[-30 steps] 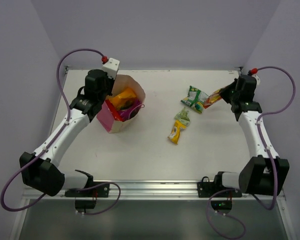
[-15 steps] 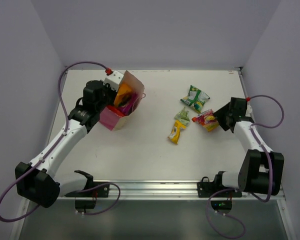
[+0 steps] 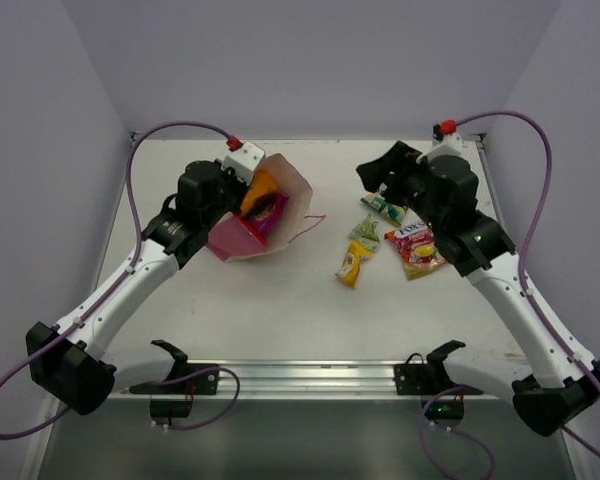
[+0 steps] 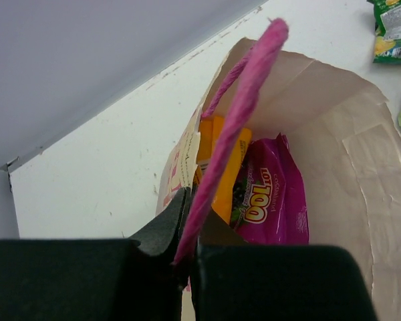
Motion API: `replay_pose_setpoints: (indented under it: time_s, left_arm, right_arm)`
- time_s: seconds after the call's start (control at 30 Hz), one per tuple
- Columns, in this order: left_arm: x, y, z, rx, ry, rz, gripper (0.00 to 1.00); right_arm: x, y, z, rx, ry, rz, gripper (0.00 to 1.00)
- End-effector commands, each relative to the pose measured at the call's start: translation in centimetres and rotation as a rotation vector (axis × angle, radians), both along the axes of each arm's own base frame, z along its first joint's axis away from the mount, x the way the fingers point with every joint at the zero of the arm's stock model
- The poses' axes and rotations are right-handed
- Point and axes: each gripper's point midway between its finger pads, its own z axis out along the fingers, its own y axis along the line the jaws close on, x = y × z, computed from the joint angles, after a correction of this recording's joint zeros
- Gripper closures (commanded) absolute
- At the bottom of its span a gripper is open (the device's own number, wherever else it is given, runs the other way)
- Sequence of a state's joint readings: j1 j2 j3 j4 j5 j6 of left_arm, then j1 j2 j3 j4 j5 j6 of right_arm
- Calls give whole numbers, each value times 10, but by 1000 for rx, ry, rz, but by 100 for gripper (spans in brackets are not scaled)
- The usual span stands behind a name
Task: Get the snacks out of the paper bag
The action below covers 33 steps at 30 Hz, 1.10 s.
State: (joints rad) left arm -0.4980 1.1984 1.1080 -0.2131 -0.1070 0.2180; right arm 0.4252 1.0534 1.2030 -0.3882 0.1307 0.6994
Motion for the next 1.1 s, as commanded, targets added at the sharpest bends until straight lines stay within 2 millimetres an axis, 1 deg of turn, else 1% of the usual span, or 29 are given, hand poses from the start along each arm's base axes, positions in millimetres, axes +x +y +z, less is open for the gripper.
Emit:
replay_pose_setpoints:
  time_s: [0.0,0.03,0.07,0.1,0.13,0.17,0.2,0.23,0.27,0.33,0.37,0.43,0.47,0.57,0.6,0.67,0.7,0.8,0.83,0.9,0.97,1.03,1.07]
  left_arm:
    - [-1,-17,49,-75,-112,-38,100]
    - [-3,-21,51,-78,-115,-50,100]
    - [-3,-22,52,-84,-114,-49,100]
    - [-3,-23,51,-86,-110,-51,100]
    - [-5,-25,51,-90,-108,-59,100]
    - [-5,-27,50,-89,-105,-67,100]
    - [-6,-28,48,-87,-100,-70,100]
    - [-7,-30,46,-86,-96,-79,100]
    - [-8,-32,44,-86,-92,-86,100]
    - [-9,-33,42,-84,-86,-89,100]
    - [-10,-34,42,-84,-84,-95,100]
    - [-12,-38,42,-93,-80,-105,100]
    - [-13,-39,42,-96,-78,-110,100]
    - [-15,-43,41,-105,-72,-117,100]
    - [-15,-44,40,-108,-67,-117,100]
    - [-16,-45,38,-113,-59,-116,100]
    - [-15,-46,36,-114,-53,-120,100]
    - [-16,-50,34,-122,-42,-127,100]
    - [-15,-50,33,-125,-39,-125,100]
    - [-15,-51,33,-129,-37,-123,100]
    - [-15,-50,34,-133,-37,-118,100]
    - [-15,-51,36,-142,-39,-116,100]
    - [-15,-51,36,-146,-37,-118,100]
  right_arm:
    - [-4,59,25,-12,-42,172,29]
    - [2,79,16,-15,-13,207,29]
    - [-3,99,27,1,-26,251,30]
    - [-3,112,24,11,-5,269,30]
    - [0,133,10,-2,27,298,30]
    - [2,142,13,4,22,305,31]
    - [3,153,9,8,36,315,33]
    - [6,170,-8,-15,74,340,33]
    - [8,178,-6,-12,74,348,34]
    - [11,193,-18,-16,109,353,36]
    - [17,201,-33,-28,140,357,37]
    - [22,208,-48,-26,164,343,39]
    - [24,211,-68,-42,198,335,40]
    - [32,207,-96,-72,255,276,41]
    - [34,208,-111,-83,290,256,40]
    - [37,208,-122,-100,306,244,39]
    - [40,210,-132,-105,323,237,39]
    - [43,215,-142,-100,347,233,39]
    - [44,216,-152,-109,365,226,38]
    - [44,215,-161,-105,394,206,38]
    - [42,212,-178,-115,432,185,37]
    - [44,208,-188,-108,457,154,37]
    - [44,206,-198,-114,476,146,37]
